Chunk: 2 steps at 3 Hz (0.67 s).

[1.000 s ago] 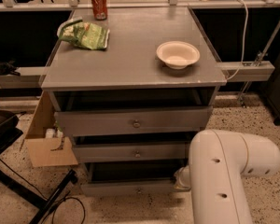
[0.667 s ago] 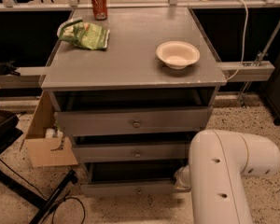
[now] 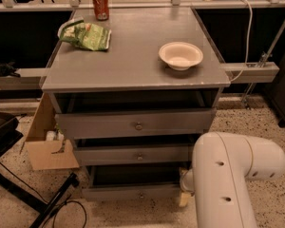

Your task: Open bottom drawer

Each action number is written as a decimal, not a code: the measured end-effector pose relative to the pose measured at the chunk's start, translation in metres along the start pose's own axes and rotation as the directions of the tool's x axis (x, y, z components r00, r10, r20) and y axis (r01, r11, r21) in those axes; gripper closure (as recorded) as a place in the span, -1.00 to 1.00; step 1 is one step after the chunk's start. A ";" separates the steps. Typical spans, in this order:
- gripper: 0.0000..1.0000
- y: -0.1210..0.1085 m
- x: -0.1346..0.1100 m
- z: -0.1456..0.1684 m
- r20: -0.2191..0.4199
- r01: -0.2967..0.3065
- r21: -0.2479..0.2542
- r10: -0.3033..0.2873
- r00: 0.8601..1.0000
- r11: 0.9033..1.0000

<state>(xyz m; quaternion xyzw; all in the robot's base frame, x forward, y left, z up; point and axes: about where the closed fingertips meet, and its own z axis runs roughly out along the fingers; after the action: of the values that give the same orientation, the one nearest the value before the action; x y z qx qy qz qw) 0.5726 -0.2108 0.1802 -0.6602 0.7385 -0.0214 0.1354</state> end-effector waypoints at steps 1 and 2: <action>-1.00 0.000 0.000 0.000 0.000 0.000 -0.001 0.000 1.000 1.000; -0.62 0.043 -0.013 0.002 0.030 -0.010 -0.076 0.012 0.999 0.997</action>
Offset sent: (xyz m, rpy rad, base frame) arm -0.0928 0.0347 -0.0155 0.1121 0.1981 0.0261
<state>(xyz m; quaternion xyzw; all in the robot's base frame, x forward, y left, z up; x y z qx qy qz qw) 0.5329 -0.1926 0.1711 -0.6610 0.7402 0.0175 0.1215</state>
